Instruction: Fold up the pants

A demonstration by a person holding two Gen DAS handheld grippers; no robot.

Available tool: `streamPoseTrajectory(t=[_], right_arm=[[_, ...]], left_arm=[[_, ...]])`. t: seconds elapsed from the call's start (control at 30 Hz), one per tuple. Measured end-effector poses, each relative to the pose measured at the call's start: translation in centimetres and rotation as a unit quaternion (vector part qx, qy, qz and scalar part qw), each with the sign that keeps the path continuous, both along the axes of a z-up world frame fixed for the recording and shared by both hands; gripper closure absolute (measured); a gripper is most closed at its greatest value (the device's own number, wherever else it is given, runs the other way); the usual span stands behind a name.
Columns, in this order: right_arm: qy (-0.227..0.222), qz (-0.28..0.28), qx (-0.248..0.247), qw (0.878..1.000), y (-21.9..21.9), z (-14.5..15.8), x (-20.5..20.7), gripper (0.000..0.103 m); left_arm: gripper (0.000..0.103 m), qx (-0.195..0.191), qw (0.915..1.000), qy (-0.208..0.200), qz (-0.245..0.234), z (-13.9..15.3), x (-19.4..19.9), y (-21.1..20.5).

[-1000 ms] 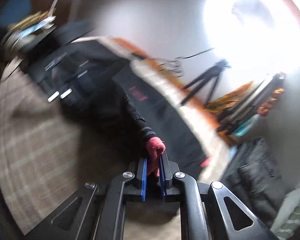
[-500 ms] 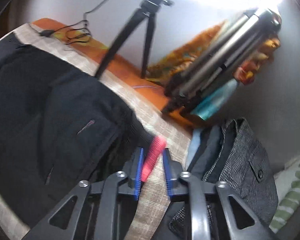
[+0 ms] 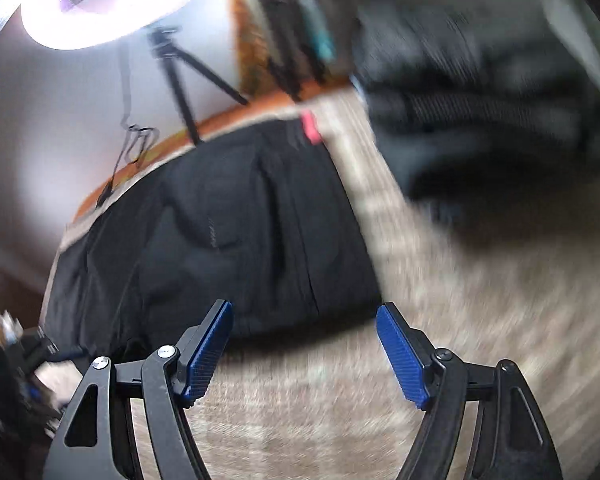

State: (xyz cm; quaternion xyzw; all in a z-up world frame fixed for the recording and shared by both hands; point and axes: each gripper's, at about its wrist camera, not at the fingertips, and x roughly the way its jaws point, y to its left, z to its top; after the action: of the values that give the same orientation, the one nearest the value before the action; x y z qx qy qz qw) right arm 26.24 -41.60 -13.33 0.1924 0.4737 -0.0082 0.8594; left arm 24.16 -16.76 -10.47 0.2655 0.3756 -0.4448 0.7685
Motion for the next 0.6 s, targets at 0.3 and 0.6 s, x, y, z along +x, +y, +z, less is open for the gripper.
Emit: streamPoseTrajectory(t=[0.3,0.6], right_arm=[[-0.026,-0.081,0.099,0.991,-1.4,-2.4,1.7,0.037],[-0.108,-0.028,0.011,0.994,1.0,2.7,0.8,0.089]], left_arm=[[0.057,-0.001,0.9998,0.018,0.007,-1.5,0.9,-1.1],[0.058,-0.007,0.9996,0.026,0.011,-2.3,0.3,-0.9]])
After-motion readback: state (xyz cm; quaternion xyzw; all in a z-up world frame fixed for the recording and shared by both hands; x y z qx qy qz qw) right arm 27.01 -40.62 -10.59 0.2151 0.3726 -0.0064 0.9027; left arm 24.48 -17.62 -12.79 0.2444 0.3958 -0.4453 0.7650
